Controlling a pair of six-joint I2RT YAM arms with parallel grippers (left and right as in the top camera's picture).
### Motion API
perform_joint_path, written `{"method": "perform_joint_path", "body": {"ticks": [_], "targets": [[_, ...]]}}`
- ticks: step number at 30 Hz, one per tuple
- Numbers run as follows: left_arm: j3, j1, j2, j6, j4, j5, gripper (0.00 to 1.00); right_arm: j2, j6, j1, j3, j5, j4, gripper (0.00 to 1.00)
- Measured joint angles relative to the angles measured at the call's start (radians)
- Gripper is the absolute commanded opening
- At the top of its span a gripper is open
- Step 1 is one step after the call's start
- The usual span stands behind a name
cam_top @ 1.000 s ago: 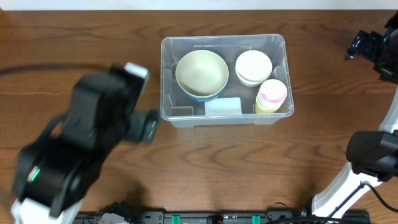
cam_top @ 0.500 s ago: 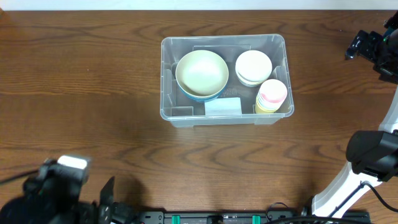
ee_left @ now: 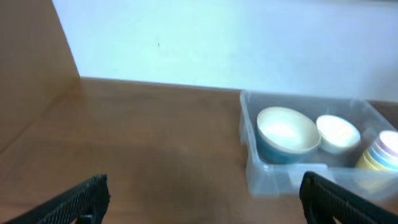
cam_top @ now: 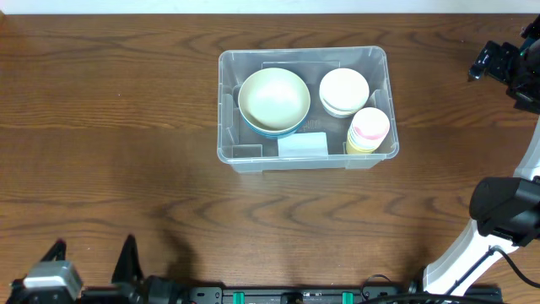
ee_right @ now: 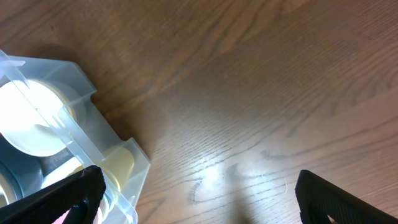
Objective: Pack container
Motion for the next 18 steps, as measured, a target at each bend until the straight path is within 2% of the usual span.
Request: {"method": "perform_joint_path", "body": {"ticks": [6, 12, 18], "targets": [[-0.314, 0.027, -0.085, 0.006, 0.385, 0.016, 0.98, 0.000, 0.000, 0.000, 0.000, 0.000, 0.000, 0.99], [-0.593, 0.080, -0.090, 0.036, 0.734, 0.129, 0.98, 0.000, 0.000, 0.000, 0.000, 0.000, 0.000, 0.99], [-0.772, 0.118, -0.122, 0.053, 0.888, 0.244, 0.98, 0.000, 0.000, 0.000, 0.000, 0.000, 0.000, 0.99]]}}
